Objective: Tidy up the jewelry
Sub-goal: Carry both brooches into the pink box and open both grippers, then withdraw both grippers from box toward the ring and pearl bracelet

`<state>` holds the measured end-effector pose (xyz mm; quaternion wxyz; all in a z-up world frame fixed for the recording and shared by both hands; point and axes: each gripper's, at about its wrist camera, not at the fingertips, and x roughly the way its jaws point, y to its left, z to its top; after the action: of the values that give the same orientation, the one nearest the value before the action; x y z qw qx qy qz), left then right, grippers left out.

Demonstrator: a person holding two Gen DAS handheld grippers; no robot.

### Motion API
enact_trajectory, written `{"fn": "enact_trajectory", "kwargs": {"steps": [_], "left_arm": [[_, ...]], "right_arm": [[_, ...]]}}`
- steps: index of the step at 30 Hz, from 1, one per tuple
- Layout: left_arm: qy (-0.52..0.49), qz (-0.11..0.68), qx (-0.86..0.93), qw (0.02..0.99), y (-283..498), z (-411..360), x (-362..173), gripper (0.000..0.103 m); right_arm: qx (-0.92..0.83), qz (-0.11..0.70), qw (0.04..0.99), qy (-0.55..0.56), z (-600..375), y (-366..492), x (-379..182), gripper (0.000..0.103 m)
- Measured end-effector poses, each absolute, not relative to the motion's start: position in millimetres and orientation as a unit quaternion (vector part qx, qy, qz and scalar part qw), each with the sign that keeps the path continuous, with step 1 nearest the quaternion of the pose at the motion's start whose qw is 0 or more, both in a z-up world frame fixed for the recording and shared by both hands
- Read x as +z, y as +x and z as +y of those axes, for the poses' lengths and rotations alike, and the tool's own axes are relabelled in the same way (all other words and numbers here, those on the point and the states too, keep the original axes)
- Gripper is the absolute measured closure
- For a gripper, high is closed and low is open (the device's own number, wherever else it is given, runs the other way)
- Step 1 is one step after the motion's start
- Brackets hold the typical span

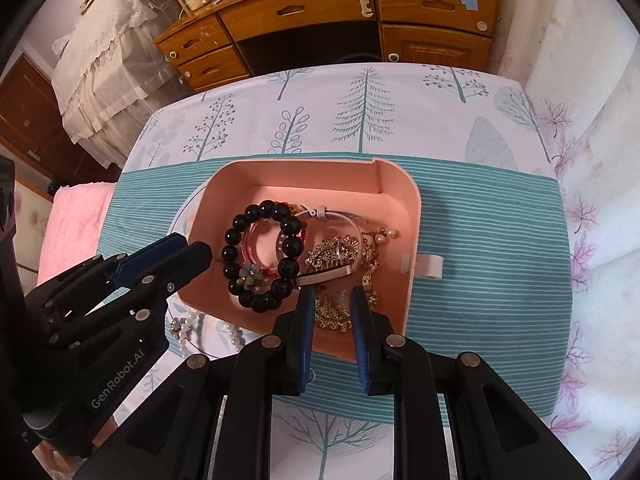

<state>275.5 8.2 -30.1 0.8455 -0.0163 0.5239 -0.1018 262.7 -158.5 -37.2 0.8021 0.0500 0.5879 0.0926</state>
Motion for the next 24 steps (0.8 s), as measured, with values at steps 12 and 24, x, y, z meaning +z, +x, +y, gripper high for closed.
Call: {"fn": "enact_trajectory", "kwargs": {"steps": [12, 24], "left_arm": [[-0.019, 0.515, -0.101, 0.851, 255.2, 23.4, -17.6, 0.049], [-0.018, 0.500, -0.095, 0.860, 204.2, 49.7, -0.7, 0.049]], "right_arm": [[0.110, 0.582, 0.804, 0.048, -153.1, 240.4, -22.4, 0.085], [0.131, 0.585, 0.800, 0.032, -144.3, 198.1, -19.7, 0.084]]}}
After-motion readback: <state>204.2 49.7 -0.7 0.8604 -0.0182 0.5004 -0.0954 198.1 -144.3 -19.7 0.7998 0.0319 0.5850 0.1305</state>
